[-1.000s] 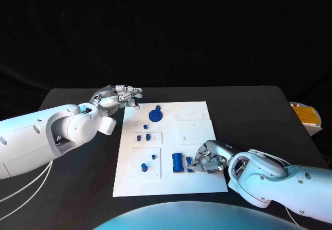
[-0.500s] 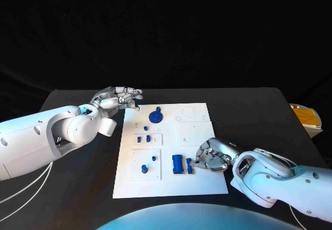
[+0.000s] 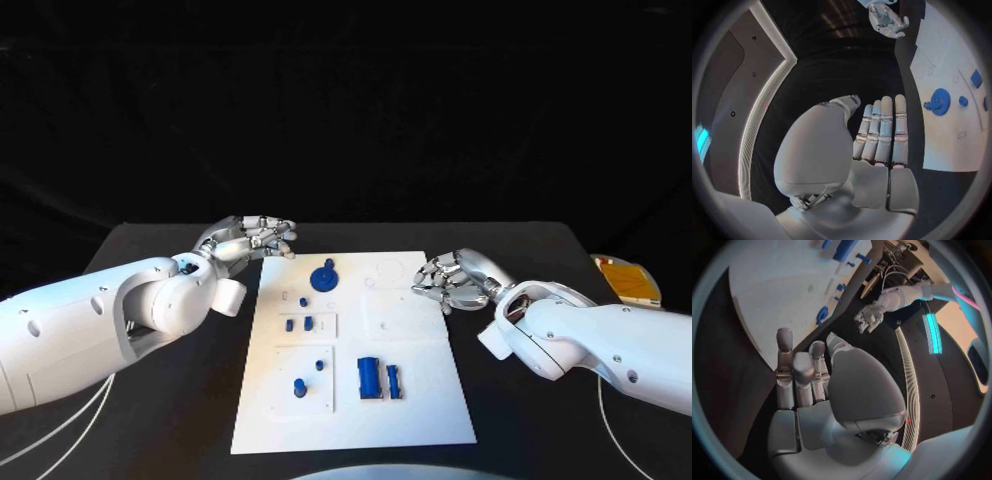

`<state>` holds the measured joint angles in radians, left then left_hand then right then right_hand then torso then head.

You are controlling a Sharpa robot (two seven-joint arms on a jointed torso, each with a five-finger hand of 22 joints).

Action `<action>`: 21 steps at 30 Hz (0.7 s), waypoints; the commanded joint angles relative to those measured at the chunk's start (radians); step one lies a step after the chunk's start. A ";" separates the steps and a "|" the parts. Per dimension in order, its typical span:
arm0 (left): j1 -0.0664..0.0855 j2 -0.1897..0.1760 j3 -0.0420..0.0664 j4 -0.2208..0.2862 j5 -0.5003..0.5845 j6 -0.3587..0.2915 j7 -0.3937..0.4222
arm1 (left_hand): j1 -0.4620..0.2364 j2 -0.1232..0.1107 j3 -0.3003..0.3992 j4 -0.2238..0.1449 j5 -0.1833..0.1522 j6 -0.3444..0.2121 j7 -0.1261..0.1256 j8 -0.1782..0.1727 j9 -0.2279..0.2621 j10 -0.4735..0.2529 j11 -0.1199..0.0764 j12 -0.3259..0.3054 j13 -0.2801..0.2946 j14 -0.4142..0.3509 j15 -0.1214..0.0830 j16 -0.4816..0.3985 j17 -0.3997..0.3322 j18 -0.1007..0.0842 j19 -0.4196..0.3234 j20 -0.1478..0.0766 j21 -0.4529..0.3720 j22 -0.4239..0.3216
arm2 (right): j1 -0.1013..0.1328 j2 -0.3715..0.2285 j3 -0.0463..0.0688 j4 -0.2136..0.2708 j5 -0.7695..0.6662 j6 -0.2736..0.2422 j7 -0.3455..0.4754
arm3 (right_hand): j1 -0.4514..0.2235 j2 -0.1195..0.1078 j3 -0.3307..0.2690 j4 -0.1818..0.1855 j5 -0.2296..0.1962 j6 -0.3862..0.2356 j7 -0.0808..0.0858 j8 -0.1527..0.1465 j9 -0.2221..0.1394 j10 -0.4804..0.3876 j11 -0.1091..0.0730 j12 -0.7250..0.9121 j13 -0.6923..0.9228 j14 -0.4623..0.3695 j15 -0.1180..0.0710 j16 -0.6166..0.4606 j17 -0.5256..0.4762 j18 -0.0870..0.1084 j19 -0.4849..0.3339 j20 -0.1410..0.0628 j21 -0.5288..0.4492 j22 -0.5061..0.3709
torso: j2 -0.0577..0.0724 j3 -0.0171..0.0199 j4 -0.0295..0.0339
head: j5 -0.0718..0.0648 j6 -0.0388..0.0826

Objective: Assemble the parts on the task board

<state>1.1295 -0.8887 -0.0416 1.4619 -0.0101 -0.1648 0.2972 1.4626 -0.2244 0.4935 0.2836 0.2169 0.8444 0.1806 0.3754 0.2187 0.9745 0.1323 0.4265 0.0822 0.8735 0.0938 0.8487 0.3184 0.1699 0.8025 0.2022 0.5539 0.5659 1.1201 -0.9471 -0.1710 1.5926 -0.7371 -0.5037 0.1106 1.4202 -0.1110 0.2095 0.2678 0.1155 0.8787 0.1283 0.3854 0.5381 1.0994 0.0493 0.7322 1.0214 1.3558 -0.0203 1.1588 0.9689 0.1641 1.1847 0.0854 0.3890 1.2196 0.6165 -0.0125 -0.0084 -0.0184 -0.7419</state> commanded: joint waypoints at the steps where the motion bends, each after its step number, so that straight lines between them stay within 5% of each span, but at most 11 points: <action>1: -0.005 0.022 0.001 -0.033 0.041 -0.016 0.085 | -0.016 -0.002 0.014 0.000 -0.003 0.002 0.004 -0.007 0.002 0.040 0.011 -0.082 -0.018 -0.013 0.007 -0.132 -0.042 0.010 -0.020 0.021 -0.089 -0.058 | 0.008 0.042 0.005 -0.096 0.347 0.075 0.197 | 0.031 0.005 0.029 0.001 -0.013 -0.027 0.015 -0.019 -0.012 -0.070 0.013 -0.085 -0.074 -0.093 0.013 -0.154 -0.169 0.015 -0.036 0.012 -0.072 -0.041 | -0.021 -0.0004 -0.0001 | 0.000 0.053; 4: -0.012 0.052 0.001 -0.080 0.062 -0.032 0.103 | -0.012 -0.008 0.014 -0.006 -0.002 -0.013 0.012 -0.033 0.001 0.048 0.028 -0.212 -0.018 -0.061 0.042 -0.342 -0.086 0.011 -0.028 0.057 -0.228 -0.161 | 0.013 0.097 0.011 -0.210 0.448 0.118 0.242 | 0.047 0.005 0.100 0.027 -0.024 -0.025 0.022 -0.054 -0.056 -0.074 0.015 -0.266 -0.288 -0.176 0.024 -0.383 -0.316 0.023 -0.076 0.028 -0.183 -0.151 | -0.032 0.0019 -0.0008 | 0.001 0.074; 5: -0.014 0.061 0.001 -0.096 0.067 -0.038 0.108 | -0.003 -0.005 0.002 -0.011 -0.001 -0.017 0.010 -0.046 -0.001 0.041 0.038 -0.262 -0.019 -0.062 0.056 -0.417 -0.095 0.013 -0.031 0.072 -0.291 -0.210 | 0.014 0.113 0.013 -0.240 0.471 0.128 0.253 | 0.059 -0.004 0.130 0.015 -0.021 -0.025 0.020 -0.071 -0.069 -0.078 0.031 -0.337 -0.364 -0.195 0.035 -0.456 -0.349 0.015 -0.091 0.038 -0.217 -0.187 | -0.035 0.0028 -0.0003 | 0.002 0.080; 8: -0.020 0.089 0.001 -0.144 0.082 -0.063 0.127 | 0.005 0.000 -0.021 -0.013 -0.001 -0.029 0.022 -0.068 -0.009 0.019 0.056 -0.308 -0.018 -0.087 0.072 -0.497 -0.110 0.008 -0.052 0.084 -0.363 -0.265 | 0.016 0.163 0.018 -0.328 0.527 0.156 0.281 | 0.045 -0.026 0.203 0.008 -0.022 -0.012 0.041 -0.113 -0.101 -0.049 0.061 -0.496 -0.568 -0.271 0.080 -0.664 -0.449 0.014 -0.164 0.075 -0.327 -0.307 | -0.042 0.0070 -0.0014 | 0.009 0.093; 10: -0.022 0.106 0.001 -0.174 0.090 -0.083 0.139 | 0.010 0.006 -0.038 -0.013 0.000 -0.058 -0.003 -0.096 -0.024 0.008 0.069 -0.329 -0.018 -0.082 0.082 -0.533 -0.116 0.006 -0.047 0.086 -0.395 -0.294 | 0.016 0.191 0.021 -0.376 0.551 0.169 0.295 | 0.017 -0.038 0.241 -0.008 -0.024 -0.011 0.050 -0.143 -0.121 -0.036 0.083 -0.581 -0.705 -0.317 0.110 -0.791 -0.517 0.017 -0.238 0.115 -0.330 -0.429 | -0.044 0.0109 -0.0028 | 0.015 0.098; 13: -0.025 0.132 0.001 -0.213 0.097 -0.105 0.153 | 0.017 0.016 -0.060 -0.012 0.000 -0.057 0.005 -0.107 -0.034 -0.024 0.058 -0.355 -0.020 -0.099 0.086 -0.585 -0.130 0.000 -0.046 0.088 -0.433 -0.327 | 0.016 0.224 0.024 -0.432 0.571 0.183 0.310 | -0.015 -0.040 0.255 -0.040 -0.024 -0.015 0.053 -0.173 -0.143 -0.036 0.101 -0.634 -0.813 -0.362 0.138 -0.894 -0.577 0.019 -0.285 0.147 -0.329 -0.563 | -0.046 0.0176 -0.0002 | 0.018 0.104; 14: -0.023 0.119 0.000 -0.194 0.058 -0.051 0.089 | -0.434 0.224 -0.493 -0.284 -0.217 -0.844 -0.181 -0.375 -0.219 -0.975 -0.132 -0.427 -0.082 -0.874 -0.094 -0.849 -0.318 -0.170 -0.803 -0.202 -0.554 -0.566 | 0.017 0.209 0.024 -0.403 0.459 0.107 0.230 | -0.424 0.111 -0.209 -0.268 -0.116 -0.879 -0.128 -0.385 -0.538 -0.356 -0.049 -0.732 -1.021 -0.648 0.020 -1.159 -0.969 -0.164 -1.185 -0.085 -0.389 -1.220 | -0.039 0.0084 -0.0010 | 0.014 0.095; 15: -0.023 0.119 0.000 -0.194 0.058 -0.052 0.089 | -0.433 0.224 -0.493 -0.284 -0.217 -0.844 -0.181 -0.375 -0.219 -0.975 -0.132 -0.427 -0.082 -0.874 -0.094 -0.849 -0.318 -0.170 -0.803 -0.202 -0.554 -0.566 | 0.017 0.209 0.024 -0.402 0.460 0.106 0.230 | -0.436 0.111 -0.209 -0.268 -0.116 -0.879 -0.128 -0.385 -0.538 -0.359 -0.049 -0.732 -1.021 -1.356 0.020 -1.159 -0.969 -0.164 -1.185 -0.085 -0.389 -1.220 | -0.039 0.0085 -0.0009 | 0.014 0.096; 16: -0.024 0.118 0.001 -0.191 0.057 -0.057 0.090 | -0.472 0.224 -0.493 -0.284 -0.217 -0.844 -0.181 -0.375 -0.219 -0.975 -0.132 -0.427 -0.082 -0.874 -0.094 -0.849 -0.318 -0.170 -0.803 -0.202 -0.554 -0.566 | 0.016 0.209 0.026 -0.397 0.464 0.101 0.233 | -0.483 0.111 -0.209 -0.268 -0.116 -0.879 -0.128 -0.385 -0.538 -0.391 -0.049 -0.732 -1.021 -1.356 0.020 -1.159 -0.969 -0.164 -1.185 -0.085 -0.389 -1.220 | -0.041 0.0087 -0.0003 | 0.014 0.099; 17: -0.024 0.118 0.001 -0.188 0.057 -0.063 0.092 | -0.510 0.224 -0.493 -0.284 -0.217 -0.844 -0.181 -0.375 -0.219 -0.975 -0.132 -0.427 -0.082 -0.874 -0.094 -0.849 -0.318 -0.170 -0.803 -0.202 -0.554 -0.566 | 0.014 0.208 0.028 -0.391 0.468 0.095 0.236 | -0.518 0.111 -0.209 -0.268 -0.116 -0.879 -0.128 -0.385 -0.538 -1.099 -0.049 -0.732 -1.021 -1.356 0.020 -1.159 -0.969 -0.164 -1.185 -0.085 -0.389 -1.220 | -0.044 0.0090 0.0003 | 0.014 0.102; 21: -0.029 0.118 0.005 -0.163 0.053 -0.108 0.103 | -0.654 0.224 -0.493 -0.284 -0.217 -0.844 -0.181 -0.375 -0.219 -0.975 -0.132 -0.427 -0.082 -0.874 -0.094 -0.849 -0.318 -0.170 -0.803 -0.202 -0.554 -0.566 | 0.004 0.203 0.046 -0.346 0.501 0.052 0.256 | -0.655 0.111 -0.209 -0.268 -0.116 -0.879 -0.128 -0.385 -0.538 -1.099 -0.049 -0.732 -1.021 -1.356 0.020 -1.159 -0.969 -0.164 -1.185 -0.085 -0.389 -1.220 | -0.059 0.0108 0.0047 | 0.016 0.123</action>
<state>1.1011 -0.7734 -0.0392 1.2883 0.0487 -0.2363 0.3867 1.0926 -0.0628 0.1334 0.0833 0.0672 0.2441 0.0586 0.0827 0.0567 0.2915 0.0577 0.0215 0.0193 0.2388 0.0554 0.0792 0.0579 0.0541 0.2343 0.0897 0.0354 0.0722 1.1257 -0.7458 -0.1264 1.2328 -0.2581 -0.4139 0.3448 1.0320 -0.0460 0.1426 0.0683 0.0281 0.2650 0.0560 0.0642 0.1203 0.4595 0.0463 0.0281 0.0598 0.3395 0.0371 0.0784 0.1179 0.0581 0.2745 0.0721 0.0209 0.1957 0.5686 -0.0028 -0.0074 -0.0036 -0.6307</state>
